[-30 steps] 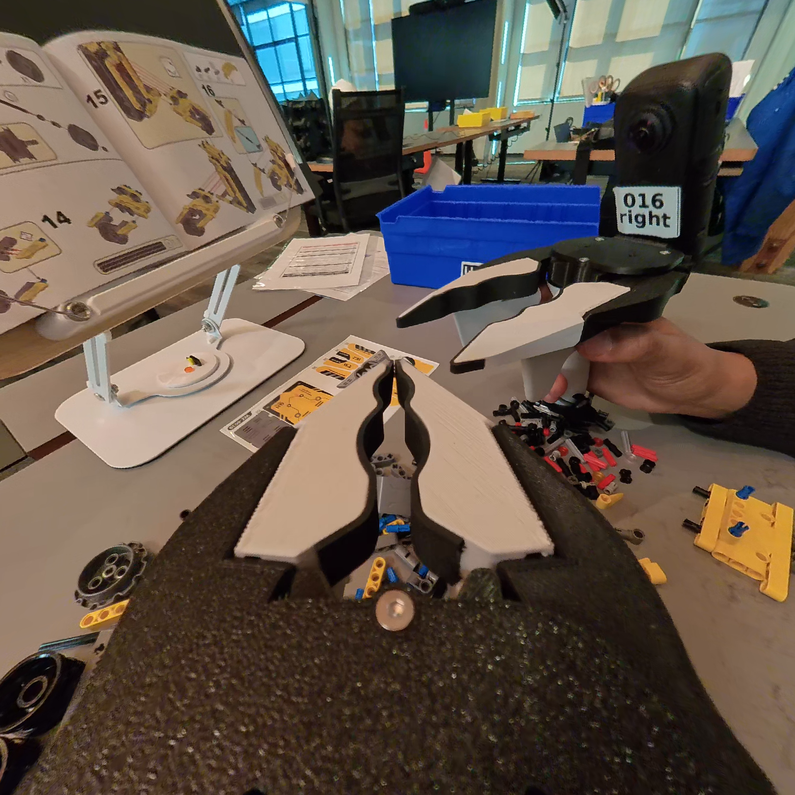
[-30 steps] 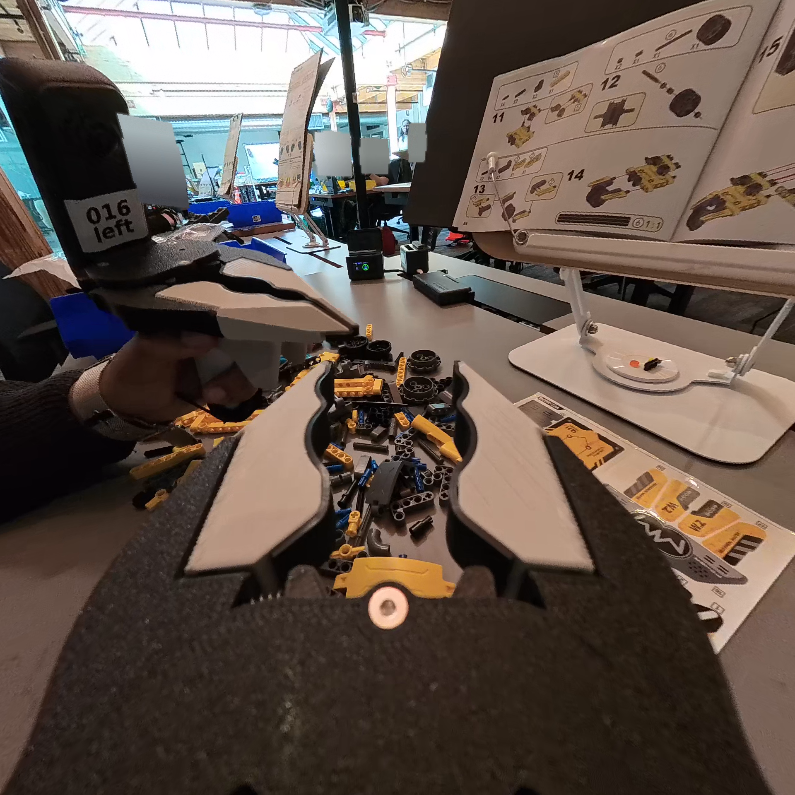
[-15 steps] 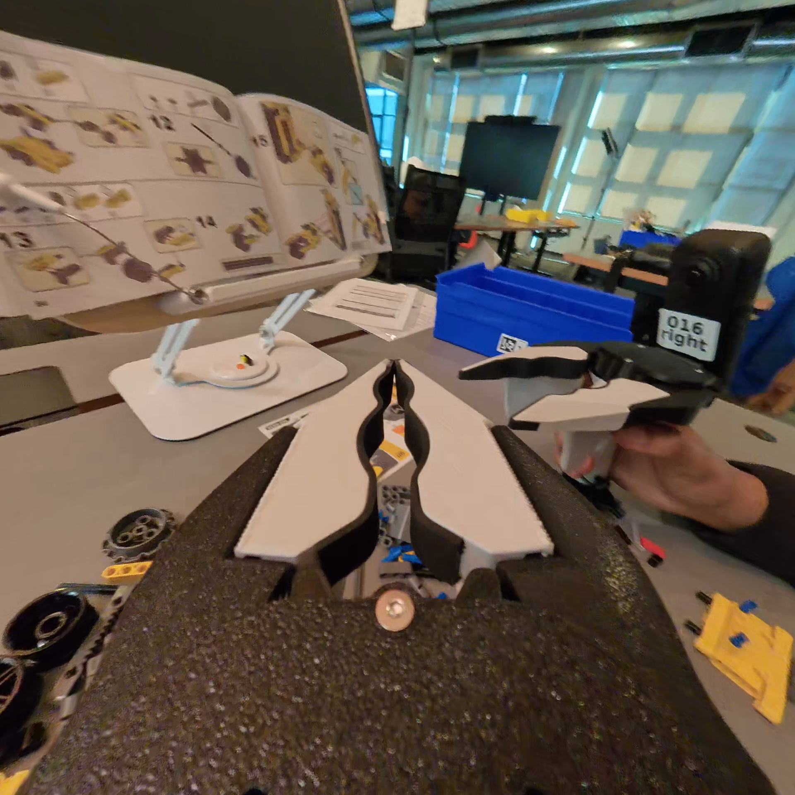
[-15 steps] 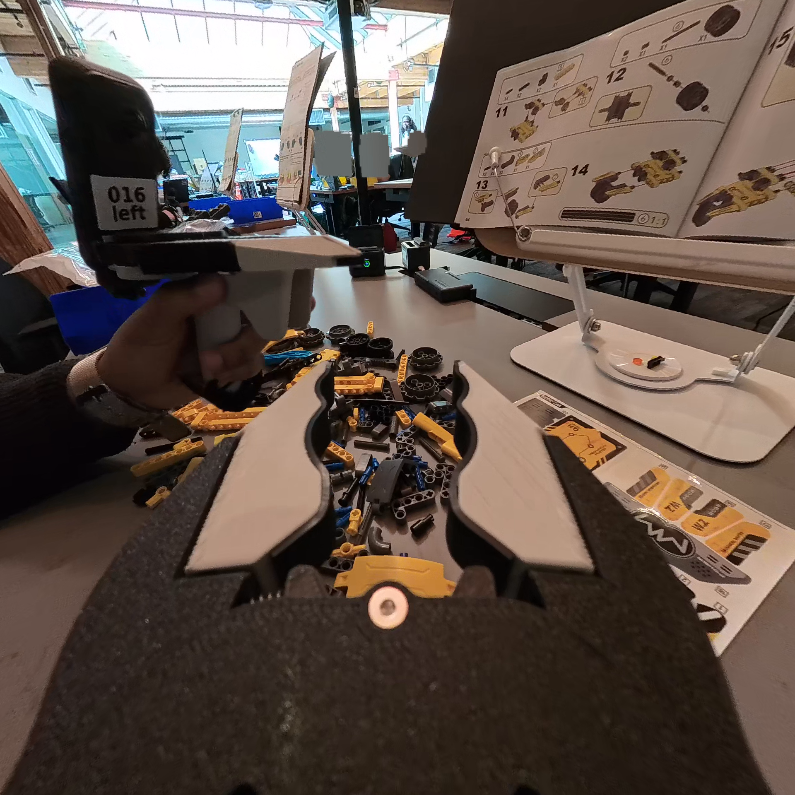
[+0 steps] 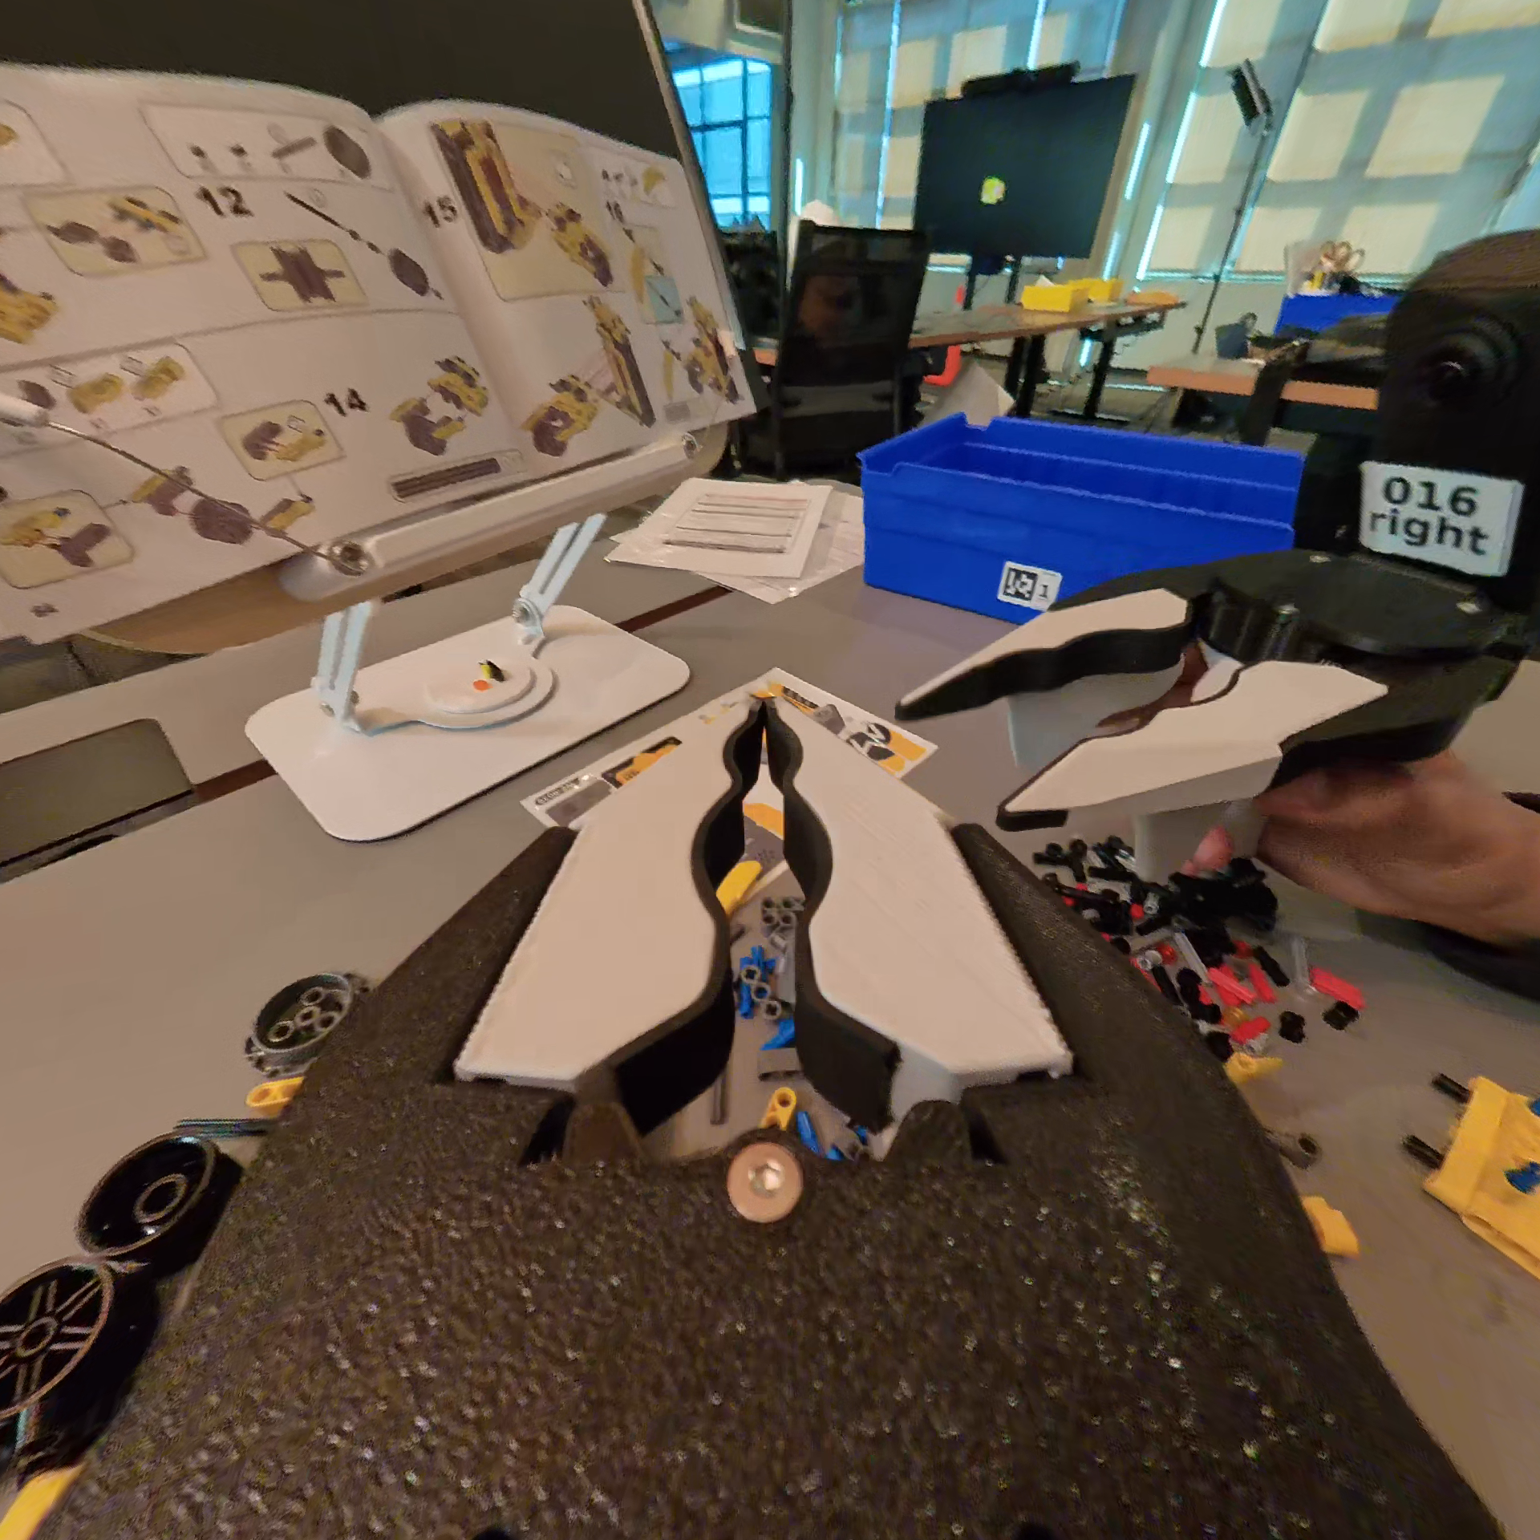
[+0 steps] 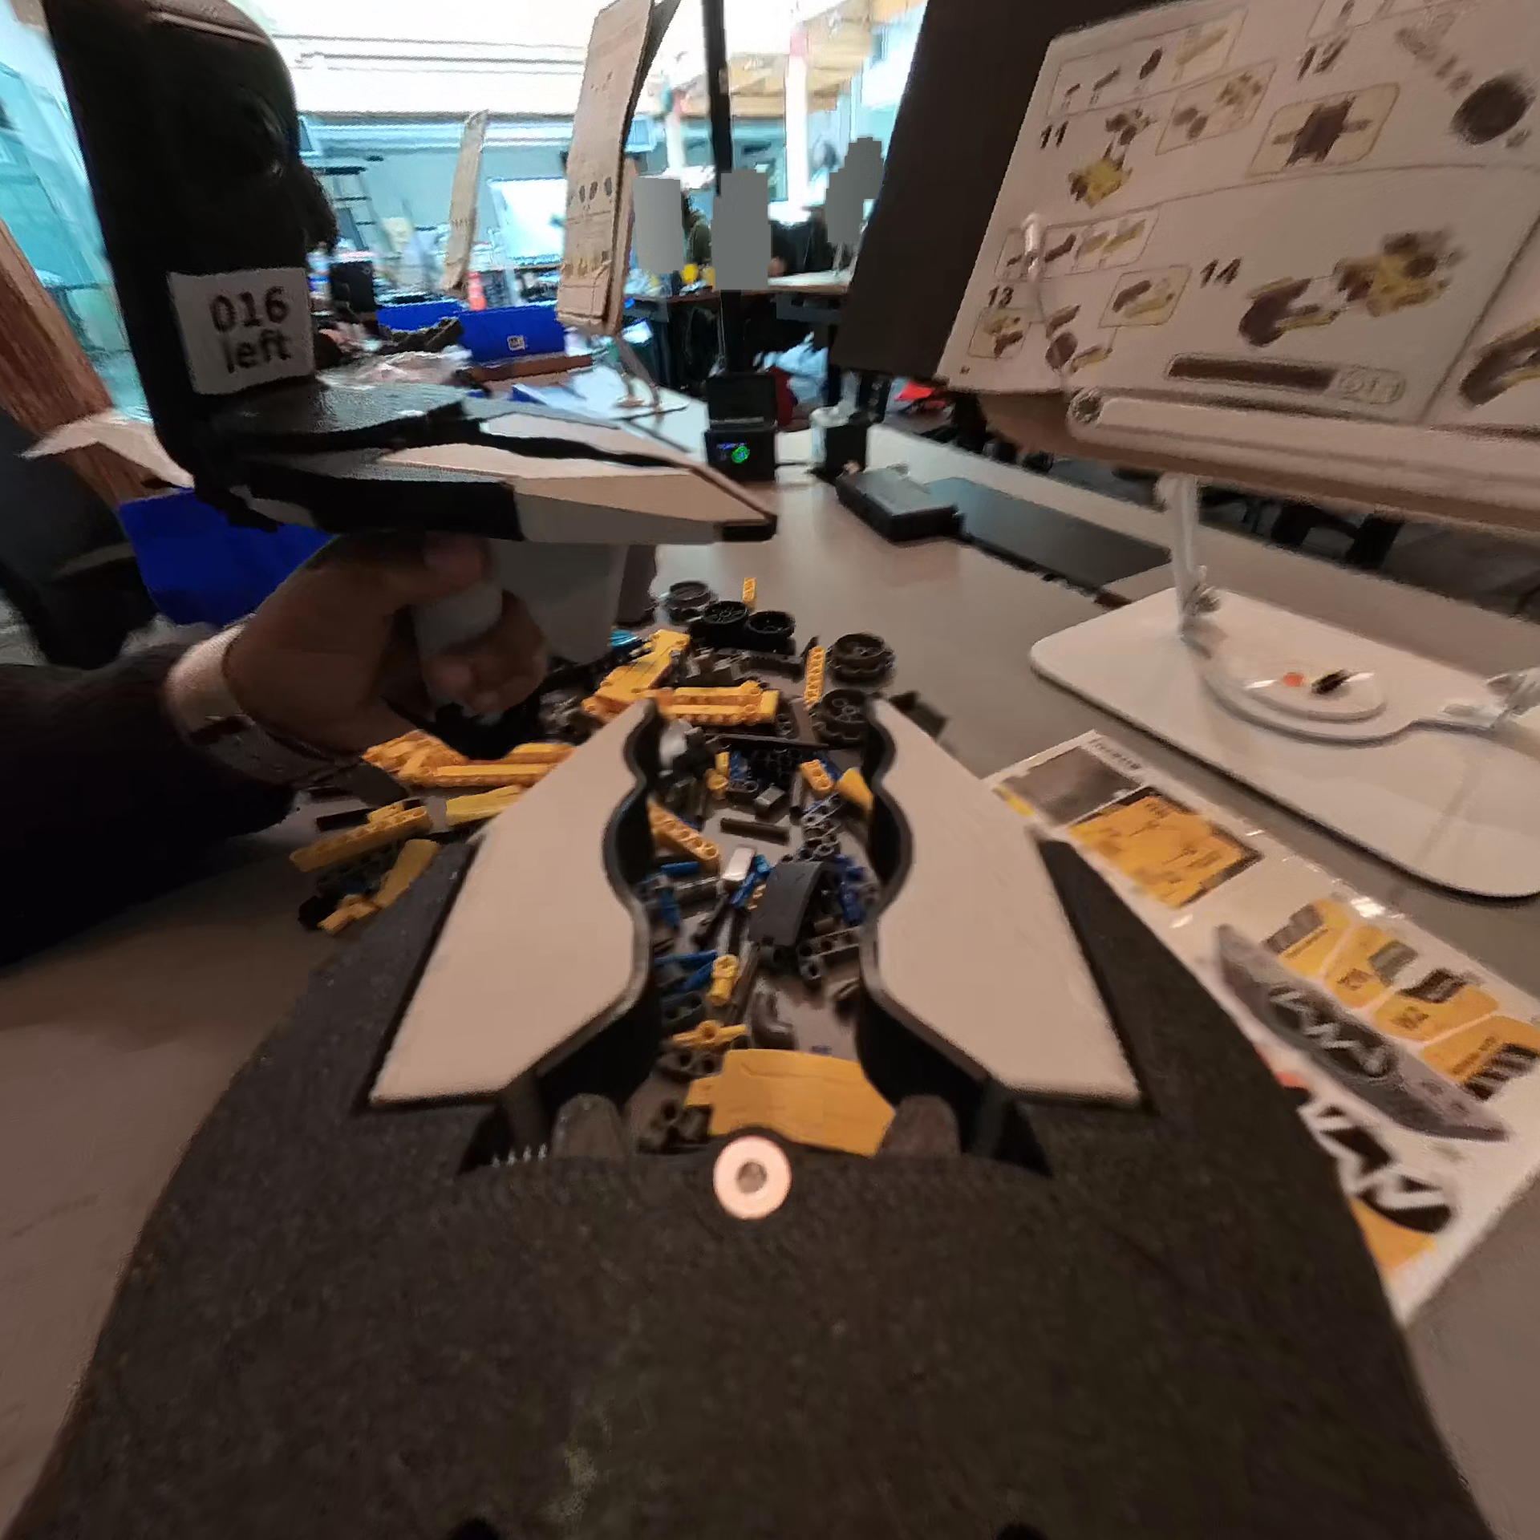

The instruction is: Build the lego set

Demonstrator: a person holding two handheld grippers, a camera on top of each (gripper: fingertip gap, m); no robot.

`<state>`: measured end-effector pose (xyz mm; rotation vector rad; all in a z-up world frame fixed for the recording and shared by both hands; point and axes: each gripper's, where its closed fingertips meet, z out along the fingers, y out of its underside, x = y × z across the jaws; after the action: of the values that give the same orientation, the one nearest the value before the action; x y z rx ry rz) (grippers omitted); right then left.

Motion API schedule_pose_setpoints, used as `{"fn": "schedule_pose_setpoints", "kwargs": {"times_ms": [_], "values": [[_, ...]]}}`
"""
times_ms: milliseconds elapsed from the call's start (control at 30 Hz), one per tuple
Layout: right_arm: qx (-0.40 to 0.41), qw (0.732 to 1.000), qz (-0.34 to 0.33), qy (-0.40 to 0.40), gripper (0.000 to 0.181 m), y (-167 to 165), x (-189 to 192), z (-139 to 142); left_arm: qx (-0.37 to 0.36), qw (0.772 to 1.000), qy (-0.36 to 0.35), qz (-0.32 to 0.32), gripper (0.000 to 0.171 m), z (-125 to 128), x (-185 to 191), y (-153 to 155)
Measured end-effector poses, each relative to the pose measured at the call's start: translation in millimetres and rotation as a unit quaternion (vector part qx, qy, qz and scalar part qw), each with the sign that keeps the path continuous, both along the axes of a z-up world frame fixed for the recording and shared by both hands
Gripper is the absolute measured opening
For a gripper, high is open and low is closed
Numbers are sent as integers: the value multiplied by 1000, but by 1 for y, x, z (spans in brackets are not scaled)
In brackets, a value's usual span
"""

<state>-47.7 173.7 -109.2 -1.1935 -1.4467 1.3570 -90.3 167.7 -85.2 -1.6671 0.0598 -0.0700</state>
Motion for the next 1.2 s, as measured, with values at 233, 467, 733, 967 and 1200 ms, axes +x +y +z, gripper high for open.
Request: {"fn": "schedule_pose_setpoints", "kwargs": {"times_ms": [233,467,733,967,1200], "values": [[-37,999,11,-35,35,-1,1,-6,-35,999,-15,-24,0,-14,7,4],[-16,1000,-14,-1,34,8,4,4,-73,996,-26,-40,6,-30,10,7],[-6,1000,-9,25,27,6,8,14,-69,997,-10,-35,8,-30,10,7],[-36,999,12,13,27,0,5,8,-80,997,-1,-25,13,-34,9,9],[-40,999,15,11,27,-1,5,7,-79,997,-7,-12,20,-33,4,9]]}}
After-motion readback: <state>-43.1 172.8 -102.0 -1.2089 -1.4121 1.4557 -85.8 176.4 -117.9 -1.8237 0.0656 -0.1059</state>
